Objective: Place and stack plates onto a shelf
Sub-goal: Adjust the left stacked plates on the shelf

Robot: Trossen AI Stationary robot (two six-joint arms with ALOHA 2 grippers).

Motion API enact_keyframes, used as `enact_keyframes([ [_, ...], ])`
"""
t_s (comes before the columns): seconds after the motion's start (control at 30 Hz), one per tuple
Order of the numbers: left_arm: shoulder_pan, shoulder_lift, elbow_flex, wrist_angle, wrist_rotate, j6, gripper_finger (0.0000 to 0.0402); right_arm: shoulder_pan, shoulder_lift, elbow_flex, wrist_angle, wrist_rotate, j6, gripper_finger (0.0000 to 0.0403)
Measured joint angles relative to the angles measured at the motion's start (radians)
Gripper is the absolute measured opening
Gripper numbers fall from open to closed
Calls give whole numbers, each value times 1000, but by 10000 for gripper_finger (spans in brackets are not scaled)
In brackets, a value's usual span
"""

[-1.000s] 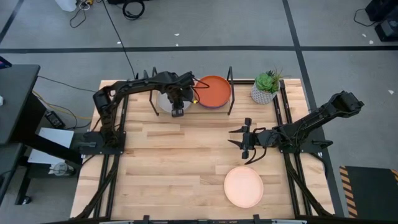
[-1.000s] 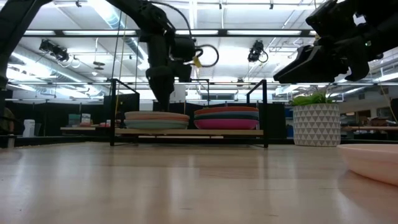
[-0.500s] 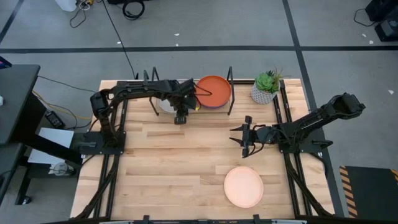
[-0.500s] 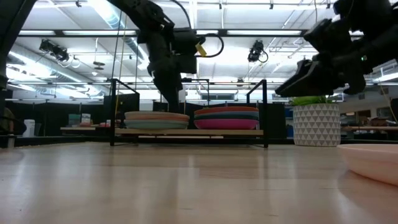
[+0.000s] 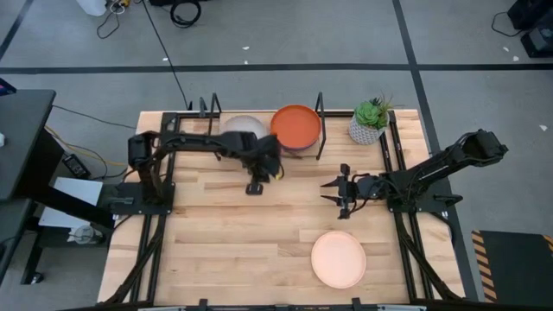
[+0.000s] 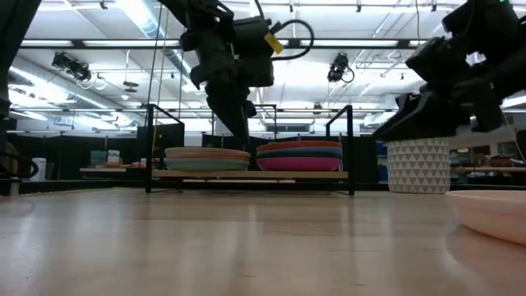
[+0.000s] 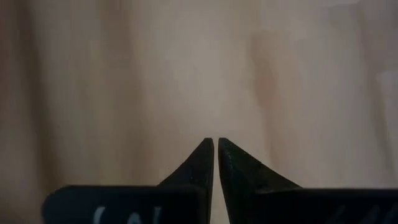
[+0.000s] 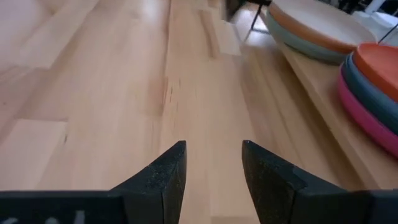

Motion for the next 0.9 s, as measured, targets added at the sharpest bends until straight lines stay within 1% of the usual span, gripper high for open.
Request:
enact_keyframes([
  [0.13, -44, 0, -48, 84, 12, -49, 29, 0, 0, -30, 44, 2, 60, 162],
  [0.23, -69, 0, -79, 135, 5, -110, 29, 7, 0, -29, 38, 3, 124, 161],
  [0.33, -98, 0, -89, 171, -3, -179, 29, 35, 0, -22, 33, 8, 145, 161],
  [0.43, -129, 0, -91, 173, -57, -233, 34, 71, 0, -15, 32, 29, 160, 161],
  [0.53, -164, 0, -91, 173, -96, -267, 51, 113, 0, -4, 27, 54, 167, 161],
  [0.63, -200, 0, -85, 170, -130, -274, 79, 148, 0, 16, 1, 101, 177, 161],
  [0.77, -236, 0, -71, 174, -152, -226, 114, 172, 11, 71, -90, 109, 216, 161],
  [0.9, -256, 0, -72, 171, -155, -175, 127, 182, 77, 137, -172, 104, 258, 161],
])
